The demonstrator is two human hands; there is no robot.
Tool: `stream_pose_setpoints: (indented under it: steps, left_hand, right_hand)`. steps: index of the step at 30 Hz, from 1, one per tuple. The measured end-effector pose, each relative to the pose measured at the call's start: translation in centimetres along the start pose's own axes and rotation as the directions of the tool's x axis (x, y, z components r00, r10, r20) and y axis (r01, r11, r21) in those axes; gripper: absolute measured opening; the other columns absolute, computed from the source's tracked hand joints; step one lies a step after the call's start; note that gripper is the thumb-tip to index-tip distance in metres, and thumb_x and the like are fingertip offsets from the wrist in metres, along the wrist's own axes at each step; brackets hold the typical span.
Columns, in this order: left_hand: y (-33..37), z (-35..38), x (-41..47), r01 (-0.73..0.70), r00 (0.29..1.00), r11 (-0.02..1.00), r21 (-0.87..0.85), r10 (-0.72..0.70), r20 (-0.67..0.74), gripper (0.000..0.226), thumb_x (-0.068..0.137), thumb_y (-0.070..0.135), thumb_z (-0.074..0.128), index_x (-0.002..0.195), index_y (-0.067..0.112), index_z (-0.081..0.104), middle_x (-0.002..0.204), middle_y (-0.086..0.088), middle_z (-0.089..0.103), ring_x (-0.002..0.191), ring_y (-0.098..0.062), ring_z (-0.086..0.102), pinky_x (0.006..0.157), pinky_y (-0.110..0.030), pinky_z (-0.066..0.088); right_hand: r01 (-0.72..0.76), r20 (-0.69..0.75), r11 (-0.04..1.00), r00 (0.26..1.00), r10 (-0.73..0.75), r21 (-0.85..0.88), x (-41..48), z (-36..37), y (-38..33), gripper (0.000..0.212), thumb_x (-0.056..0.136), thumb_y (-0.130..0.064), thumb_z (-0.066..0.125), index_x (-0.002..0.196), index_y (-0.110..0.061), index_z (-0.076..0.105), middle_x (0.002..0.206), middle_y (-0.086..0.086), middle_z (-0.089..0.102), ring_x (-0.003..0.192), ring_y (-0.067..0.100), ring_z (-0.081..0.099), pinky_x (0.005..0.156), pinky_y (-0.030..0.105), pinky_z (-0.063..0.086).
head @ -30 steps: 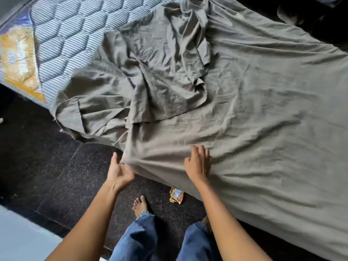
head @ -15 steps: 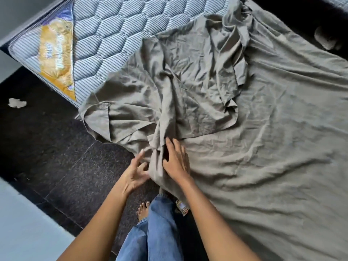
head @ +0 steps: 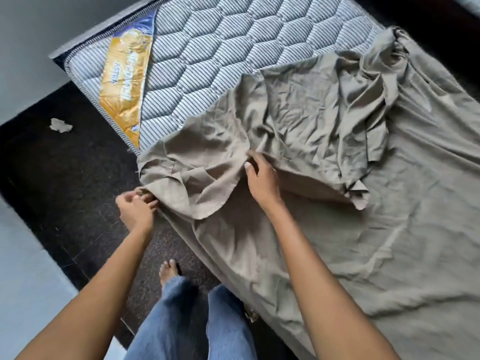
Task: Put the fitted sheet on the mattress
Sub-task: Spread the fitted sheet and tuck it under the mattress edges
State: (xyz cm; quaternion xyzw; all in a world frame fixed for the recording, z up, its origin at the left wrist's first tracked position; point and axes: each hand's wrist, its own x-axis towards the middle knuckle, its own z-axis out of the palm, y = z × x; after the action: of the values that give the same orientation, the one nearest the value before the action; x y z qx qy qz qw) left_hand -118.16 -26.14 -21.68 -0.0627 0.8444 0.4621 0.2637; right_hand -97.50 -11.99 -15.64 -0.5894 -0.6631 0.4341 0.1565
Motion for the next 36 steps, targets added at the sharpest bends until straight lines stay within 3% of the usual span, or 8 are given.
stream_pose_setpoints:
  steps: [5, 11, 16, 21, 24, 27, 31, 36]
  left_hand:
    - [1.6, 1.3, 0.0, -0.588, 0.807, 0.712, 0.383, 0.486, 0.336, 0.054, 0.089, 0.035, 0.058, 0.137, 0.028, 0.035, 0.139, 0.0, 0.041, 0.12, -0.021, 0.044, 0.103, -0.041, 0.037]
    - [4.5, 3.0, 5.7, -0.703, 0.71, 0.322, 0.634, 0.284, 0.644, 0.03, 0.082, 0.036, 0.063, 0.111, 0.029, 0.066, 0.114, -0.006, 0.062, 0.106, -0.034, 0.056, 0.084, -0.042, 0.046]
    - [8.5, 1.5, 11.5, -0.64, 0.642, 0.656, 0.4, 0.17, 0.748, 0.03, 0.083, 0.034, 0.06, 0.085, 0.005, 0.067, 0.092, -0.011, 0.061, 0.091, -0.028, 0.056, 0.077, -0.035, 0.041]
    - [15.0, 0.5, 15.3, -0.426, 0.74, 0.868, 0.253, 0.174, 0.649, 0.032, 0.096, 0.025, 0.05, 0.069, 0.009, 0.052, 0.069, -0.005, 0.051, 0.063, -0.014, 0.047, 0.056, -0.023, 0.032]
    - [18.4, 0.1, 18.5, -0.243, 0.845, 0.97, -0.025, 0.224, 0.485, 0.015, 0.096, 0.016, 0.047, 0.082, 0.014, 0.051, 0.081, -0.008, 0.06, 0.065, -0.01, 0.058, 0.061, -0.026, 0.042]
    - [18.7, 0.3, 21.1, -0.332, 0.827, 0.933, 0.139, 0.217, 0.518, 0.013, 0.092, 0.013, 0.053, 0.104, 0.012, 0.057, 0.104, -0.012, 0.065, 0.089, -0.02, 0.061, 0.072, -0.028, 0.046]
    - [16.2, 1.3, 21.0, -0.506, 0.688, 0.777, 0.374, 0.101, 0.719, 0.052, 0.078, 0.022, 0.063, 0.127, 0.008, 0.052, 0.12, -0.014, 0.058, 0.111, -0.031, 0.057, 0.095, -0.04, 0.046]
    - [14.4, 2.2, 19.7, -0.805, 0.571, 0.202, 0.557, 0.01, 0.821, 0.046, 0.079, 0.036, 0.06, 0.123, 0.023, 0.055, 0.118, -0.011, 0.059, 0.111, -0.037, 0.051, 0.088, -0.041, 0.043]
  right_hand:
    - [-0.012, 0.018, 0.915, 1.0, 0.021, -0.403, 1.5, 2.7, -1.8, 0.082, 0.086, -0.01, 0.049, 0.151, -0.031, 0.003, 0.142, 0.009, 0.037, 0.124, 0.034, 0.038, 0.101, 0.043, 0.032]
    - [-0.238, 0.12, 0.84, 0.935, 0.334, -0.488, 2.0, 6.5, -1.0, 0.06, 0.088, -0.02, 0.053, 0.144, -0.026, 0.032, 0.135, 0.015, 0.042, 0.12, 0.035, 0.048, 0.095, 0.038, 0.042]
    - [-0.304, -0.09, 0.868, 0.952, 0.292, -0.393, 8.1, 7.9, -7.7, 0.027, 0.089, -0.015, 0.047, 0.112, -0.012, 0.061, 0.121, 0.017, 0.061, 0.115, 0.035, 0.054, 0.087, 0.039, 0.045]
    - [-0.17, -0.133, 0.949, 0.981, 0.139, -0.265, 12.5, 9.4, -13.6, 0.056, 0.086, -0.004, 0.047, 0.14, -0.017, 0.04, 0.141, 0.011, 0.045, 0.129, 0.032, 0.039, 0.102, 0.045, 0.032]
    - [-0.083, -0.133, 0.978, 0.989, 0.058, -0.191, 13.8, 10.8, -15.2, 0.084, 0.084, -0.009, 0.055, 0.152, -0.025, 0.008, 0.155, 0.001, 0.027, 0.136, 0.026, 0.032, 0.107, 0.044, 0.03]
    - [-0.127, -0.244, 0.966, 0.967, 0.071, -0.223, 14.1, 12.8, -15.7, 0.076, 0.082, -0.011, 0.06, 0.148, -0.021, 0.025, 0.147, 0.009, 0.037, 0.132, 0.028, 0.037, 0.105, 0.04, 0.032]
    - [-0.303, -0.301, 0.878, 0.933, 0.195, -0.371, 13.1, 15.8, -14.9, 0.029, 0.081, -0.013, 0.055, 0.11, -0.015, 0.06, 0.128, 0.012, 0.048, 0.117, 0.034, 0.041, 0.096, 0.037, 0.034]
    - [-0.337, 0.087, 0.899, 0.924, 0.373, -0.279, 11.9, 18.6, -13.1, 0.073, 0.085, -0.011, 0.059, 0.148, -0.023, 0.023, 0.15, 0.014, 0.028, 0.129, 0.031, 0.042, 0.099, 0.033, 0.038]
